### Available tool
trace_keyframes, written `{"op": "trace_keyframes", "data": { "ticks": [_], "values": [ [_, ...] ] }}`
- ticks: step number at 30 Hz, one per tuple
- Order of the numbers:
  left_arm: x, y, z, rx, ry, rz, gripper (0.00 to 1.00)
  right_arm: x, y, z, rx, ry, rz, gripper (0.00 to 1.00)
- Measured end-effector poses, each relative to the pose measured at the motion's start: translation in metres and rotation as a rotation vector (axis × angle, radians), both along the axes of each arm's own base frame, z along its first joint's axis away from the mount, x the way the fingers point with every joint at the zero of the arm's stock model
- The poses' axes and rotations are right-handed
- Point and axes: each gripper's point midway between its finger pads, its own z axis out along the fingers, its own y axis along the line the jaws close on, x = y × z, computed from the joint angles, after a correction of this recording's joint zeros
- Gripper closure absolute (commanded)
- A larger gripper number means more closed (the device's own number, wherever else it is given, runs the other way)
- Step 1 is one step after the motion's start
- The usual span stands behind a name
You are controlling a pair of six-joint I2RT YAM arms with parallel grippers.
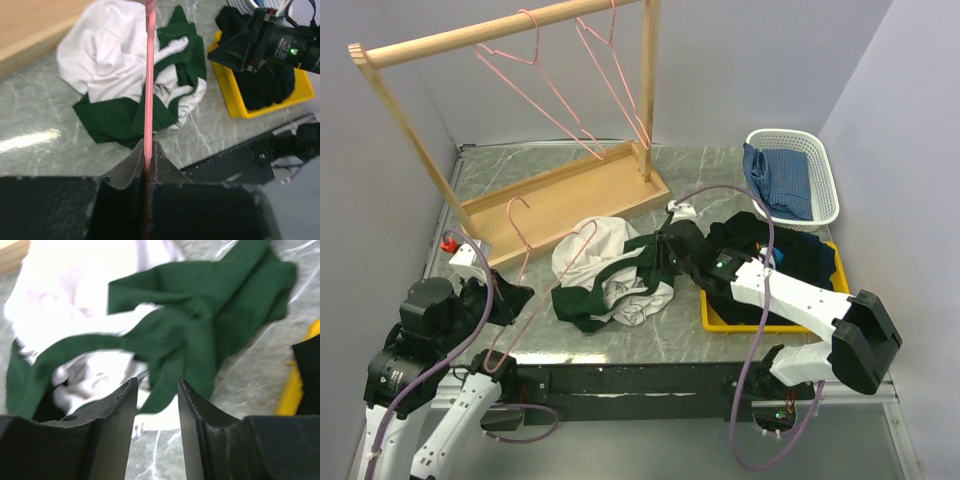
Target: Place the t-shirt on the hanger
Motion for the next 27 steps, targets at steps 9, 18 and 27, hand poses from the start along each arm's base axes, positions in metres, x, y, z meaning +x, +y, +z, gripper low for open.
{"op": "trace_keyframes", "data": {
  "ticks": [9, 18, 27],
  "values": [
    [-0.019, -0.024, -0.006, -0.038, 0.072, -0.166, 0.99, -0.010, 0.014, -0.015, -0.017, 0.000, 0.015, 0.51],
    [-0.017, -0.037, -0.018, -0.004, 0.166, -0.244, 0.99, 0.000, 0.022, -0.027, -0.035, -0.034, 0.038, 0.42],
    [-0.016, -0.049, -0.029, 0.055, 0.238, -0.311, 0.99, 0.005, 0.024, -0.049, -0.089, -0.019, 0.046, 0.44]
  ]
}}
